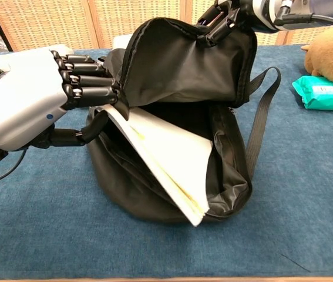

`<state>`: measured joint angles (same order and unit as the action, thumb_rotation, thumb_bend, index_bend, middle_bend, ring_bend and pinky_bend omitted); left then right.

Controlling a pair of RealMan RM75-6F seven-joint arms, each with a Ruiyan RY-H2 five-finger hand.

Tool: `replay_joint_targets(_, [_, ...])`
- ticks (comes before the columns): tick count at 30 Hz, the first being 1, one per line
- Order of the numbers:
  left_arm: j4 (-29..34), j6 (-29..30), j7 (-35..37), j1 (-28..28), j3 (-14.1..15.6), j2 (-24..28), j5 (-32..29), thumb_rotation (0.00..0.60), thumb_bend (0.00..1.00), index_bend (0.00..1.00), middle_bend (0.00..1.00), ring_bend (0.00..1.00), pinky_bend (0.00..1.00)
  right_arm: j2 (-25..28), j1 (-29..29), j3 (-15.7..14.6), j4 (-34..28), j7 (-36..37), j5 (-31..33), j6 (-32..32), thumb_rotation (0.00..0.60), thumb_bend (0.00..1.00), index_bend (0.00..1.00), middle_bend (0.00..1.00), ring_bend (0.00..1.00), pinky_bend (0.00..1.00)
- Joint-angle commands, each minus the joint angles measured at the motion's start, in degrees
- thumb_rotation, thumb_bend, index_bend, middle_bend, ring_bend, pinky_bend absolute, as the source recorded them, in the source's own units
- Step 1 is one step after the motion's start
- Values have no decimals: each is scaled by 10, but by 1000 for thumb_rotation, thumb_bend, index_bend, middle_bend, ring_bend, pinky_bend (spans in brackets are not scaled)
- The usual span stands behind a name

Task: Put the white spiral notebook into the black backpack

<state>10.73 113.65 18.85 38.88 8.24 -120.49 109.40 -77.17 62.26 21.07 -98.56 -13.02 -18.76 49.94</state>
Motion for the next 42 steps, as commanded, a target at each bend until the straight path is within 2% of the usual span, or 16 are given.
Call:
replay_joint_targets(1, [1, -53, -30, -13, -2, 11, -17, 600, 662, 891, 670, 500, 538, 1, -1, -2, -1, 0, 2, 2, 600, 594, 575, 537, 419, 632])
replay_joint_targets(8, [63, -148, -86, -17, -23, 26, -60, 600, 668, 898, 688, 514, 551, 0, 0, -10, -2, -1, 3, 1, 600, 594, 574, 537, 419, 632])
replay_joint_targets(19, [158, -220, -182, 5, -38, 43, -80, 600, 669, 898, 688, 514, 551, 8, -6, -16, -26, 10, 4, -11, 600, 594, 575, 537, 419, 632])
replay_joint_targets(24, [167, -225, -211, 13, -37, 42, -74, 600, 669, 898, 688, 509, 551, 13, -2, -9, -36, 17, 8, -16, 600, 595, 575, 537, 419, 632])
replay_joint_targets(32, [163, -207, -211, 12, -23, 36, -57, 600, 670, 898, 688, 519, 560, 9, 17, 5, -28, 16, 25, -1, 600, 601, 576, 539, 421, 634])
replay_joint_targets(37, [158, -225, -213, 19, -12, 34, -47, 600, 670, 898, 688, 517, 560, 5, 26, 9, -27, 13, 42, 8, 600, 601, 577, 539, 422, 634])
replay_joint_targets(42, [156, -239, -218, 27, -17, 28, -51, 600, 670, 898, 688, 516, 560, 9, 31, 9, -38, 6, 50, 13, 600, 602, 577, 539, 422, 634])
